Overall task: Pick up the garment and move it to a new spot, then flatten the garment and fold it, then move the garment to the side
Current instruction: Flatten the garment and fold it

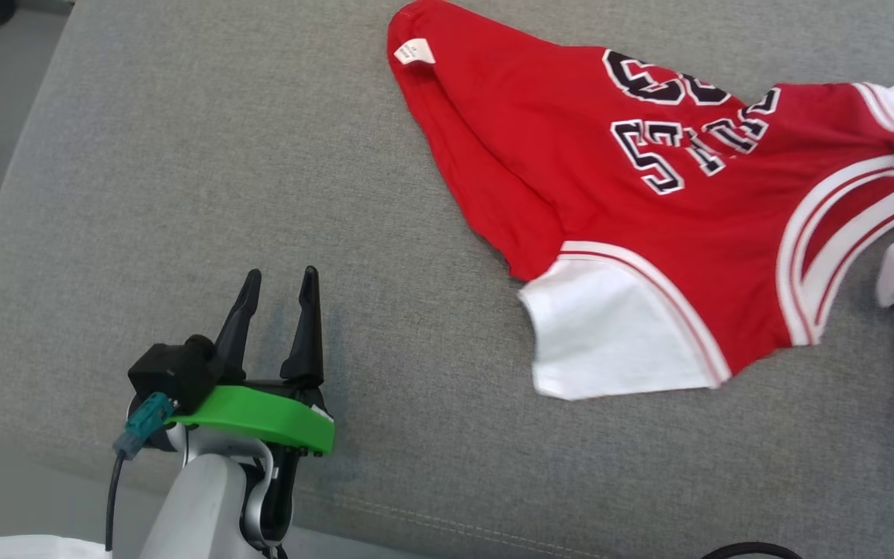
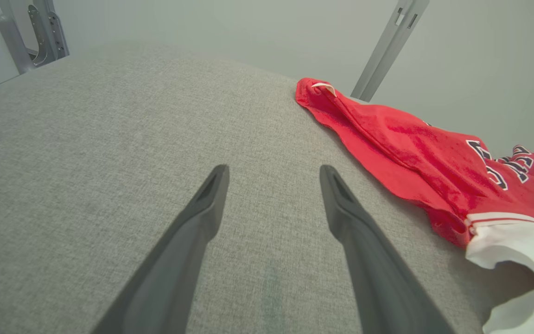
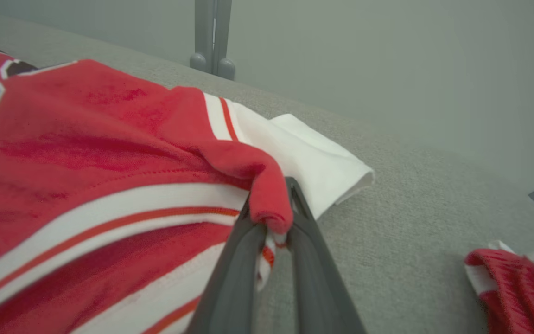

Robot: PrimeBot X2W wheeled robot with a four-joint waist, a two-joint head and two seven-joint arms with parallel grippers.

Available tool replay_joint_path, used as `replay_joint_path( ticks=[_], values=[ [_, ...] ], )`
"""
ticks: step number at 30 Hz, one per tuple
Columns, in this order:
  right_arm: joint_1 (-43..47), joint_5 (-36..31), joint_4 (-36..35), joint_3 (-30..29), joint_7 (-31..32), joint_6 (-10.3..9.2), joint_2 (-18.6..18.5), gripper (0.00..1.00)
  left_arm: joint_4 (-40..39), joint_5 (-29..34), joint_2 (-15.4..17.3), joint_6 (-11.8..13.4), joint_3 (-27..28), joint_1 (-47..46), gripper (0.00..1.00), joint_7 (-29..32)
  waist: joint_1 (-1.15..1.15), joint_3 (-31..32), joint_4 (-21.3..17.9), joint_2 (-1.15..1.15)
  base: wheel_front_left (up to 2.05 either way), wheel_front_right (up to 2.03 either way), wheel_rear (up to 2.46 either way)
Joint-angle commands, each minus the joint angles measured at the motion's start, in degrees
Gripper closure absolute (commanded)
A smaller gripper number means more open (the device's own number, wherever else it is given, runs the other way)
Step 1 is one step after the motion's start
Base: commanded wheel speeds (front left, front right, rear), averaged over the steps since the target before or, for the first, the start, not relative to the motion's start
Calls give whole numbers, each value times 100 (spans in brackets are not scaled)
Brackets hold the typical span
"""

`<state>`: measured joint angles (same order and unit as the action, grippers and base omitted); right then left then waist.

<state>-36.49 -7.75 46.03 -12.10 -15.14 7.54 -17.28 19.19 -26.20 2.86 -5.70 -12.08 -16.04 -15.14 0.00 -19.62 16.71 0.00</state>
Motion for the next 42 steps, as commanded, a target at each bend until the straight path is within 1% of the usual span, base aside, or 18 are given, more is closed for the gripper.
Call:
replay_joint_path(
  ticks=[1,2,3,5,6,7,8,10,12,14,16,18,20,23,27,28,33,42],
  values=[
    [-244,-145,99,-82,4,-11,-210,100,4,-61,9,3,-52,-87,0,4,0,-153,204,0,0,0,0],
    [-384,-262,185,-166,20,-11,-345,100,13,-82,10,4,-87,-97,0,4,0,-183,266,0,0,0,0],
    [-668,-510,323,-357,84,-11,-583,100,43,-113,10,8,-171,-107,0,4,0,-236,397,0,0,0,0],
    [-877,-799,414,-562,174,-11,-756,100,60,-138,10,17,-233,-101,0,4,0,-267,518,0,0,0,0],
    [-956,-942,459,-686,226,-11,-823,83,72,-151,10,12,-255,-92,0,3,0,-272,571,0,0,0,0],
    [-1036,-1067,487,-814,258,-11,-873,52,78,-155,11,11,-266,-77,0,3,0,-272,606,0,0,0,0],
    [-1122,-1190,492,-972,279,-11,-913,0,89,-158,11,22,-270,-52,0,3,0,-264,627,0,0,0,0],
    [-1221,-1408,512,-1259,244,-11,-891,0,111,-145,10,42,-251,3,0,3,0,-228,623,0,0,0,0],
    [-1267,-1589,473,-1452,163,-11,-745,0,143,-101,10,63,-201,69,0,3,0,-150,561,0,0,0,0],
    [-1279,-1534,486,-1514,65,-11,-444,0,178,-96,10,63,-144,120,0,4,0,-42,439,0,0,0,0],
    [-1123,-1431,441,-1356,6,-11,-131,0,214,-82,10,52,-98,169,0,3,0,82,280,0,0,0,0],
    [-910,-1123,197,-1092,-11,-11,175,0,241,-88,10,35,-84,200,0,3,0,188,119,0,0,0,0],
    [-497,-678,-99,-793,-1,-11,470,0,257,-68,10,18,-116,208,0,3,0,291,-25,0,0,0,0],
    [169,-20,-593,-321,-4,-11,763,0,279,-59,12,4,-135,205,0,3,0,444,-209,0,0,0,0],
    [1091,702,-1113,54,-5,-10,997,0,325,-17,16,-6,-93,295,0,3,0,635,-382,0,0,0,0],
    [1091,702,-1113,54,-5,-10,997,0,325,-17,16,-6,-93,295,0,3,0,635,-382,0,0,0,0],
    [1852,1273,-1451,356,-6,-10,1185,0,402,52,15,-31,-20,407,0,3,0,824,-468,0,0,0,0],
    [2485,1945,-1390,1050,-7,-10,1339,0,478,60,14,-71,-124,593,0,3,0,950,-296,0,0,0,0]
  ],
)
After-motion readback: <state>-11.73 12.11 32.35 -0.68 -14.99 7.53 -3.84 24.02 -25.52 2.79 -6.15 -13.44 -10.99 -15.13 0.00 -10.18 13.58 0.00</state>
